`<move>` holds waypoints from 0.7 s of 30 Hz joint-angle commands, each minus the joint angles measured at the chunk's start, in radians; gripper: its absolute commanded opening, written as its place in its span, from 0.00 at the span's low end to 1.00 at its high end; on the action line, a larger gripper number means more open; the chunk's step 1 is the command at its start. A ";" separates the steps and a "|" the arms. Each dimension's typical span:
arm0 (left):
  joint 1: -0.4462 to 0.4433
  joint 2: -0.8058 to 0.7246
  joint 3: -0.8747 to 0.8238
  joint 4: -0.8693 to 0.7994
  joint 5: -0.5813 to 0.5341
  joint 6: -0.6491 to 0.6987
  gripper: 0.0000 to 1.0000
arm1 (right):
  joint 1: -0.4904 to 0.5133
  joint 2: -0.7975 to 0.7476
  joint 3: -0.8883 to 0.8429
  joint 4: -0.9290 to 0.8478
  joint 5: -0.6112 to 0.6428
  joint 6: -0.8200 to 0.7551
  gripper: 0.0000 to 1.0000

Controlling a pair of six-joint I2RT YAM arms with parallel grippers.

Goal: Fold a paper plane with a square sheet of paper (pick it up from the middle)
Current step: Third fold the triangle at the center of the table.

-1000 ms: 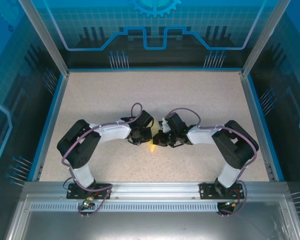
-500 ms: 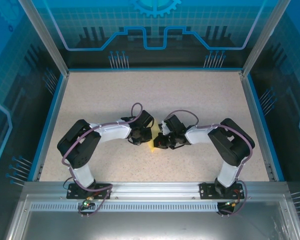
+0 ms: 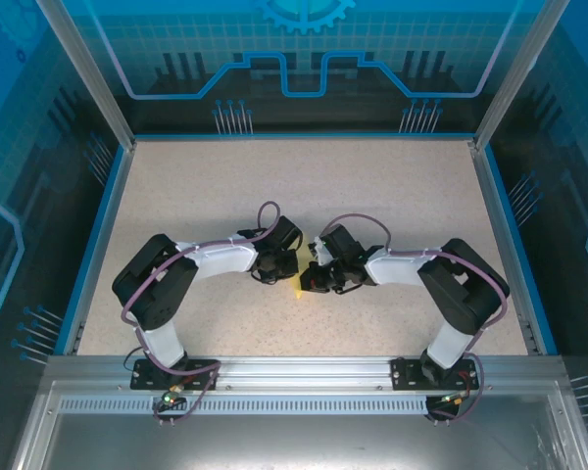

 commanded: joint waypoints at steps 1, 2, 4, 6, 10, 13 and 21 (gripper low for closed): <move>-0.002 0.079 -0.042 -0.145 -0.064 0.004 0.00 | 0.039 0.065 0.032 0.007 -0.023 0.012 0.00; -0.002 0.080 -0.043 -0.144 -0.064 0.004 0.00 | 0.043 0.077 0.034 0.007 -0.024 0.016 0.00; -0.002 0.079 -0.045 -0.145 -0.065 0.002 0.00 | 0.047 0.093 0.024 0.006 -0.024 0.028 0.00; -0.004 0.081 -0.045 -0.144 -0.065 0.003 0.00 | 0.046 0.087 -0.006 0.009 -0.015 0.039 0.00; -0.003 0.080 -0.048 -0.146 -0.067 0.001 0.00 | 0.046 0.056 -0.097 0.023 -0.023 0.064 0.00; -0.002 0.079 -0.051 -0.145 -0.070 0.002 0.00 | 0.041 0.001 -0.165 0.033 -0.030 0.067 0.00; -0.003 0.072 -0.045 -0.151 -0.075 0.011 0.00 | -0.047 -0.121 -0.080 -0.028 0.013 -0.010 0.00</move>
